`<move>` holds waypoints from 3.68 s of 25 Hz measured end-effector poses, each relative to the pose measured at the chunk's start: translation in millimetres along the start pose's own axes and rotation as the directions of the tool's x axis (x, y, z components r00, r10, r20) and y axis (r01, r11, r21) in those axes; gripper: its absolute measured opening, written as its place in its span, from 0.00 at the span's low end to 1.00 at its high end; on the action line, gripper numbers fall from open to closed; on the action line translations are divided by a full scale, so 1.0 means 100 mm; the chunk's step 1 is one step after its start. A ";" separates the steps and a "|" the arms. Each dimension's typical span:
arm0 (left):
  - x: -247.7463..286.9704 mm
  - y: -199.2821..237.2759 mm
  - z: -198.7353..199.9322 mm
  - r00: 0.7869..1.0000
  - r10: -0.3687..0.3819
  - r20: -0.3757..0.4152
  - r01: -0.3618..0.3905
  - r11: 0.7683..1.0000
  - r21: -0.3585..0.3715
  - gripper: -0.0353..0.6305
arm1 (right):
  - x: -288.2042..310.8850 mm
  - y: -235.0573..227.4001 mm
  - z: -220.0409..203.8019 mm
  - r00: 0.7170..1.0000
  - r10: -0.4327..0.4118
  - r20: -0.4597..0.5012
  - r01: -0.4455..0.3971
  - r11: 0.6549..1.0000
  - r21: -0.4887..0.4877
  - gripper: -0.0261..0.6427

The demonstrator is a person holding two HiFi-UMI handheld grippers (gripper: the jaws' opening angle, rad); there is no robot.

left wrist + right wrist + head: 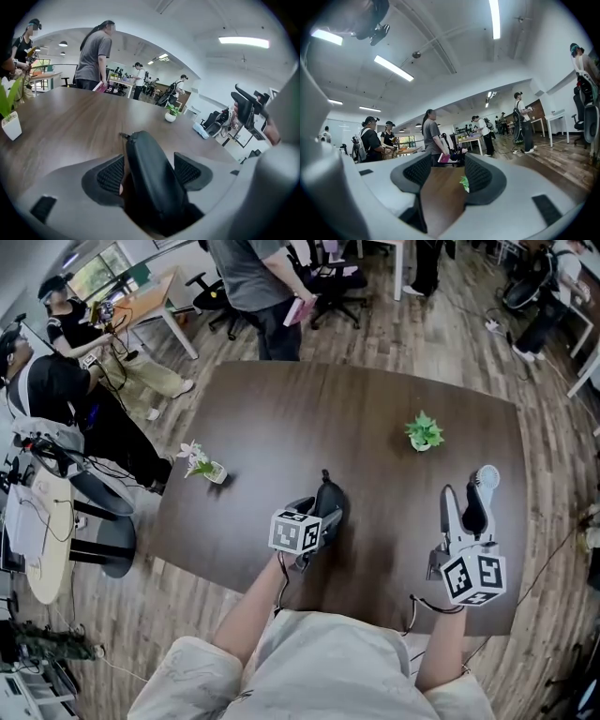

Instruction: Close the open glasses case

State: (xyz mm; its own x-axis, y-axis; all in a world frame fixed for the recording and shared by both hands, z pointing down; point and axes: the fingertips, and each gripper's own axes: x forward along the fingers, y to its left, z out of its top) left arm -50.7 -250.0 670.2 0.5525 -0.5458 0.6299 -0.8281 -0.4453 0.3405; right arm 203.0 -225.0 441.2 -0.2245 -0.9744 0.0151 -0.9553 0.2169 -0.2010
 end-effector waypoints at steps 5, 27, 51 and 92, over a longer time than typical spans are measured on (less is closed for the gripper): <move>0.16 -0.14 -0.05 0.997 -0.027 -0.076 0.027 1.000 0.001 0.59 | 0.03 0.02 -0.04 1.000 0.011 -0.008 -0.011 1.000 0.001 0.38; 0.31 -0.26 -0.24 0.979 0.059 -0.197 -0.036 0.992 0.121 0.50 | 0.05 0.02 -0.16 0.999 0.024 -0.035 -0.024 1.000 0.011 0.37; -1.44 -1.15 1.78 0.872 -0.154 0.465 0.002 0.950 0.311 0.50 | 0.12 0.80 0.38 0.970 0.237 0.046 -0.231 0.967 -0.104 0.37; -2.93 -2.45 1.46 0.312 -0.950 0.011 0.692 0.235 0.683 0.50 | -1.06 2.28 1.37 0.252 0.967 0.034 -0.950 0.253 -0.182 0.27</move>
State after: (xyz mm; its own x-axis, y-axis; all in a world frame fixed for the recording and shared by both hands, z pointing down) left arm 3.9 -85.0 300.1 0.9601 0.2453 -0.1344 0.2525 -0.9668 0.0393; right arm 35.2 -80.6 259.3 -0.9740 -0.0373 -0.2236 -0.0640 0.9915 0.1134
